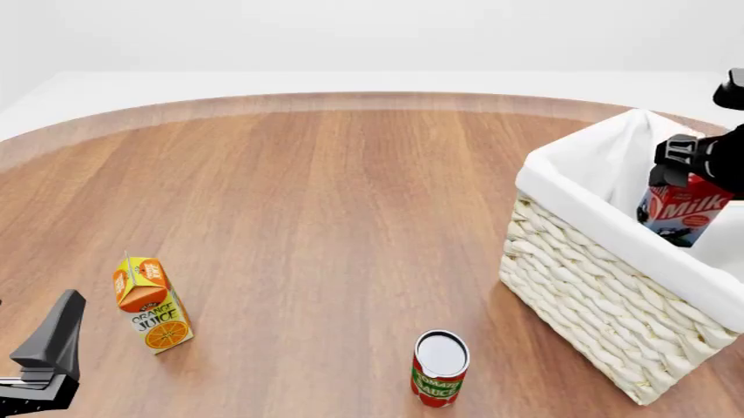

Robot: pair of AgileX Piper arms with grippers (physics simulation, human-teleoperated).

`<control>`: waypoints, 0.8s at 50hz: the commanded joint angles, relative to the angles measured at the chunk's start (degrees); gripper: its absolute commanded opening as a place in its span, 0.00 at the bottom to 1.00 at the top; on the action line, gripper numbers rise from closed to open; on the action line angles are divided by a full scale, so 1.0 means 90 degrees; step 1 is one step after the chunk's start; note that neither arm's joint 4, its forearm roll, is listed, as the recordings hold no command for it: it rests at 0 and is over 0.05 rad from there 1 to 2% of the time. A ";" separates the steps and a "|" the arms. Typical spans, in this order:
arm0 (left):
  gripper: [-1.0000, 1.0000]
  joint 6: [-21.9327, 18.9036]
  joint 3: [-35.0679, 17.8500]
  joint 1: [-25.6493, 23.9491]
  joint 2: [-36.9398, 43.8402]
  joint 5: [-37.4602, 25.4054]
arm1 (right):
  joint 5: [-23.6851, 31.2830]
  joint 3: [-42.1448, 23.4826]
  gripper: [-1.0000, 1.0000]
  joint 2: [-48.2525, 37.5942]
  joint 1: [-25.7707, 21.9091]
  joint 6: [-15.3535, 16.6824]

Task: Pick the milk and place it in the basket.

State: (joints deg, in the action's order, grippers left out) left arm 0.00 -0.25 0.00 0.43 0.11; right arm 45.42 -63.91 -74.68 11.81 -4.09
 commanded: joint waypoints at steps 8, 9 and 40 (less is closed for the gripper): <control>1.00 0.0000 0.0000 0.0000 0.0000 0.0000 | -0.0361 0.0066 0.00 -0.0338 0.0010 -0.0256; 1.00 0.0000 0.0000 0.0000 0.0000 0.0000 | -0.0376 0.0071 0.00 -0.0354 0.0015 -0.0249; 1.00 0.0000 0.0000 0.0000 0.0000 0.0000 | -0.0839 0.0358 0.00 -0.0745 0.0169 -0.0187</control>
State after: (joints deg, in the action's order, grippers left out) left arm 0.00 -0.25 0.00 0.43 0.11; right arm 39.28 -60.67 -80.93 13.09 -3.60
